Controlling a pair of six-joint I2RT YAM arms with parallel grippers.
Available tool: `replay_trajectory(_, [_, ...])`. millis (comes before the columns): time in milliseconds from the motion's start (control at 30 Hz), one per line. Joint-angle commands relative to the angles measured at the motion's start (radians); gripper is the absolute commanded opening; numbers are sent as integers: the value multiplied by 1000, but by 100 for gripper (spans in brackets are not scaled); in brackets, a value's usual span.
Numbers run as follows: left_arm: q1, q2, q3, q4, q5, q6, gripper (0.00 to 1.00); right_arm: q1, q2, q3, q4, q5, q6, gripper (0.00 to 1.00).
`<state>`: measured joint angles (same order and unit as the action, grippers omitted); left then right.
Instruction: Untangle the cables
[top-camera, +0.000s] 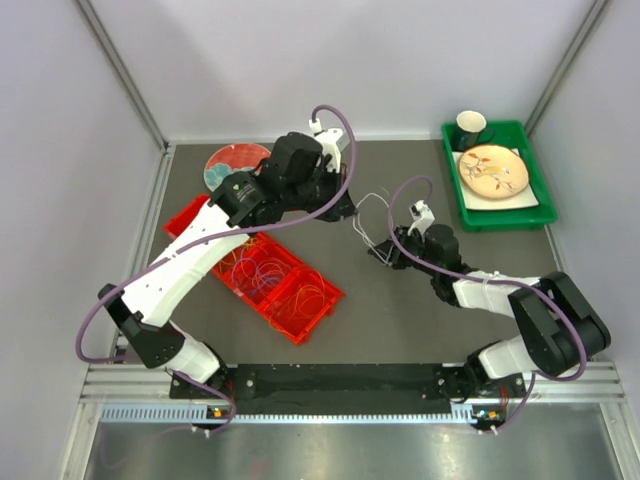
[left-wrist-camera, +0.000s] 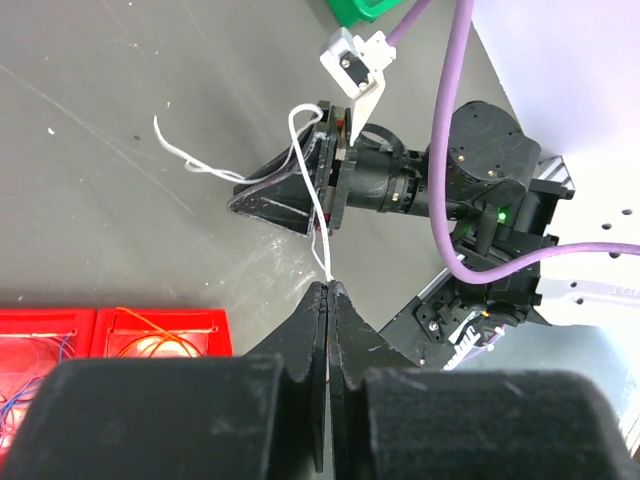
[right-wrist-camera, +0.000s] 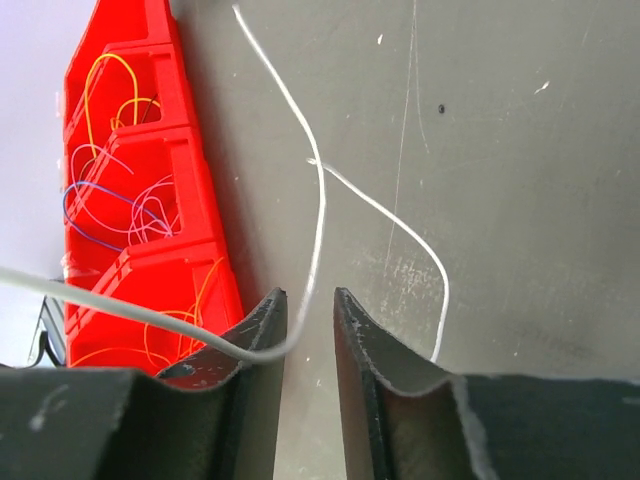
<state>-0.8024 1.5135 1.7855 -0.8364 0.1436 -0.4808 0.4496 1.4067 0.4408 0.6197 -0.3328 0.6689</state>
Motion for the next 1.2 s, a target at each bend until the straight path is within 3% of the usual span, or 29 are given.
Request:
replay_trajectory(0, [-1,-32,40,5,-27,-2,0,11,-14,45,15,15,-19,25])
replay_trajectory(267, [18,-26,113,-53,-125,51,0,12,6,70,-43,40,-17,23])
replay_trajectory(433, [83,8,270,-154,-242,119,0,12,66,125,-113,37,-12,43])
replay_trajectory(467, [127,13,291,-167,-240,125,0,12,72,136,-123,44,-9,55])
replay_trajectory(567, [239,11,339,-179,-191,140,0,11,78,145,-153,64,-6,72])
replay_trajectory(667, [333,-9,348,-179,-217,162,0,11,81,151,-167,77,-5,79])
replay_trajectory(800, [373,-51,303,-165,-388,191,0,12,92,162,-178,81,-3,82])
replay_trajectory(967, [414,-134,158,-70,-499,206,0,12,112,177,-198,78,-3,83])
replay_trajectory(1167, [466,-176,141,-18,-590,208,0,11,121,184,-202,80,-2,85])
